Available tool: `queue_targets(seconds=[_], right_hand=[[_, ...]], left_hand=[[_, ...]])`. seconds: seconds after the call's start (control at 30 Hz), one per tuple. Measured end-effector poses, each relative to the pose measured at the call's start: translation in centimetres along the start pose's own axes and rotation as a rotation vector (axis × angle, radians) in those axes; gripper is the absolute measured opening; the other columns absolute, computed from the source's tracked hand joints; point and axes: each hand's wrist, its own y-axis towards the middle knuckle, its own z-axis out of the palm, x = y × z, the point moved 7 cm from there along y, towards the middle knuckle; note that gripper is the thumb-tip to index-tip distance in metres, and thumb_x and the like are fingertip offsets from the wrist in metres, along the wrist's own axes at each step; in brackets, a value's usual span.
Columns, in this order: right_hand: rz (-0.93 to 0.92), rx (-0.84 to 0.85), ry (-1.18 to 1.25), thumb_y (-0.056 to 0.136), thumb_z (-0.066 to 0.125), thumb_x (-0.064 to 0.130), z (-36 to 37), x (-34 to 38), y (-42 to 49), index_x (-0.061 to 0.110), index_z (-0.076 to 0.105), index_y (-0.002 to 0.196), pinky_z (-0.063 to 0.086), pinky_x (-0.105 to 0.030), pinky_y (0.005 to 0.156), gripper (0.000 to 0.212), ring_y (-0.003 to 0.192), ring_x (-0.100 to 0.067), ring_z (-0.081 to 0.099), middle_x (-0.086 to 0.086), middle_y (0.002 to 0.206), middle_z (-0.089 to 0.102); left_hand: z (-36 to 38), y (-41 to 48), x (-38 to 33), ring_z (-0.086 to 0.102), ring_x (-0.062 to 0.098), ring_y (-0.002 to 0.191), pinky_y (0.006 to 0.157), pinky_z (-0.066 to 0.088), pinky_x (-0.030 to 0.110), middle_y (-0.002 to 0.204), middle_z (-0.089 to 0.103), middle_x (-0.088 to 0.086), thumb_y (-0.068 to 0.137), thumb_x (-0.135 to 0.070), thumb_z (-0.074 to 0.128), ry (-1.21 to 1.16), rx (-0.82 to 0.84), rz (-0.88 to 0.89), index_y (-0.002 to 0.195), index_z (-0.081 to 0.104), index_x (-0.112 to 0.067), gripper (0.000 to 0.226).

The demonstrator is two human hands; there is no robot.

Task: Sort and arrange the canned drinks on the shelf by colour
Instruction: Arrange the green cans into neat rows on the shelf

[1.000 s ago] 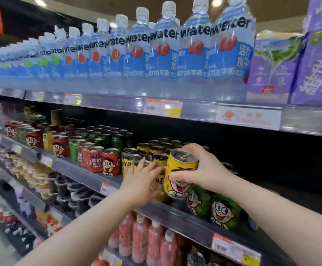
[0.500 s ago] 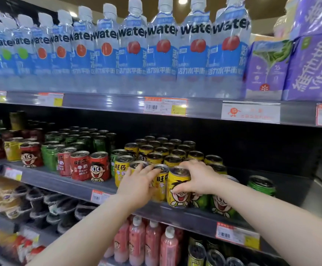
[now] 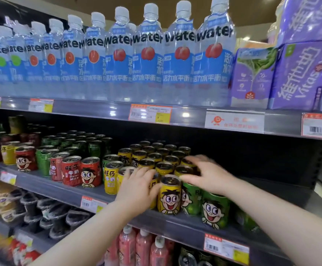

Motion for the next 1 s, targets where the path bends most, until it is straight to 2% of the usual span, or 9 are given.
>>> queue_targets(seconds=[0.07, 0.13, 0.2, 0.3, 0.4, 0.53, 0.73, 0.83, 1.0], right_hand=[[0.045, -0.011, 0.008, 0.075, 0.055, 0.067, -2.6, -3.1, -0.9, 0.032, 0.037, 0.139, 0.035, -0.036, 0.108, 0.075, 0.130, -0.018, 0.039, 0.000, 0.145, 0.037], [0.099, 0.069, -0.021, 0.047, 0.052, 0.089, -3.9, -6.3, -2.3, 0.033, 0.039, 0.137, 0.035, -0.032, 0.107, 0.107, 0.128, -0.016, 0.041, 0.002, 0.143, 0.039], [0.151, 0.199, -0.039, 0.020, 0.039, 0.100, -3.6, -9.5, -4.1, 0.033, 0.029, 0.142, 0.032, -0.027, 0.108, 0.141, 0.132, -0.015, 0.037, 0.002, 0.148, 0.031], [0.176, 0.280, 0.009, 0.016, 0.042, 0.099, -2.1, -12.5, -6.6, 0.029, 0.014, 0.148, 0.023, -0.017, 0.110, 0.152, 0.138, -0.011, 0.028, 0.001, 0.154, 0.023], [0.153, 0.123, 0.106, 0.045, 0.076, 0.069, -0.6, -13.9, -7.7, 0.025, 0.021, 0.146, 0.021, -0.010, 0.103, 0.123, 0.133, -0.007, 0.032, 0.002, 0.148, 0.032], [0.199, -0.111, 0.357, 0.061, 0.085, 0.032, 0.2, -15.6, -8.0, 0.027, 0.032, 0.139, 0.040, -0.020, 0.091, 0.095, 0.111, -0.013, 0.054, 0.003, 0.121, 0.055], [0.175, -0.197, 0.412, 0.060, 0.085, 0.029, -1.5, -15.7, -7.7, 0.038, 0.045, 0.116, 0.049, -0.026, 0.080, 0.069, 0.089, -0.015, 0.062, 0.004, 0.105, 0.065], [0.115, -0.309, 0.465, 0.059, 0.087, 0.022, -4.5, -15.0, -7.7, 0.044, 0.047, 0.103, 0.050, -0.025, 0.075, 0.063, 0.082, -0.017, 0.062, 0.005, 0.102, 0.064], [0.064, -0.362, 0.456, 0.058, 0.087, 0.025, -7.3, -13.2, -6.6, 0.030, 0.049, 0.124, 0.038, -0.022, 0.085, 0.076, 0.101, -0.016, 0.056, 0.003, 0.112, 0.060]], left_hand=[[-0.6, 0.6, -2.7, 0.030, 0.016, 0.136, 0.116, 0.014, 0.040, 0.146, 0.037, -0.004, 0.090, -0.057, 0.039, -0.032, -0.017, 0.072, 0.140, 0.034, -0.024, 0.060], [-0.4, 1.6, -5.3, 0.032, 0.020, 0.135, 0.115, 0.019, 0.040, 0.145, 0.039, -0.001, 0.084, -0.061, 0.048, -0.021, 0.014, 0.123, 0.142, 0.032, -0.023, 0.071], [0.7, 2.6, -7.3, 0.033, 0.025, 0.134, 0.115, 0.018, 0.044, 0.143, 0.039, 0.004, 0.077, -0.064, 0.055, 0.031, 0.098, 0.129, 0.143, 0.029, -0.022, 0.082], [2.5, 3.9, -8.8, 0.034, 0.031, 0.131, 0.115, 0.013, 0.050, 0.138, 0.043, 0.010, 0.071, -0.067, 0.059, 0.139, 0.217, 0.082, 0.140, 0.033, -0.017, 0.088], [3.7, 4.6, -9.2, 0.035, 0.033, 0.128, 0.113, 0.010, 0.053, 0.134, 0.047, 0.010, 0.070, -0.070, 0.058, 0.219, 0.284, 0.035, 0.135, 0.039, -0.014, 0.088], [4.2, 4.7, -9.2, 0.036, 0.032, 0.130, 0.113, 0.003, 0.058, 0.135, 0.050, 0.007, 0.070, -0.068, 0.060, 0.215, 0.321, -0.011, 0.134, 0.038, -0.014, 0.087], [3.0, 4.5, -9.0, 0.038, 0.023, 0.130, 0.115, -0.002, 0.051, 0.133, 0.053, 0.001, 0.068, -0.063, 0.064, 0.054, 0.198, -0.106, 0.134, 0.040, -0.023, 0.082], [1.4, 4.4, -9.0, 0.037, 0.022, 0.131, 0.117, 0.011, 0.041, 0.136, 0.049, 0.002, 0.068, -0.048, 0.073, -0.254, 0.050, -0.181, 0.139, 0.034, -0.027, 0.084], [-1.7, 3.5, -9.2, 0.042, 0.016, 0.123, 0.104, 0.035, 0.026, 0.136, 0.038, 0.003, 0.069, -0.025, 0.079, -0.682, -0.199, -0.216, 0.140, 0.031, -0.022, 0.086]])
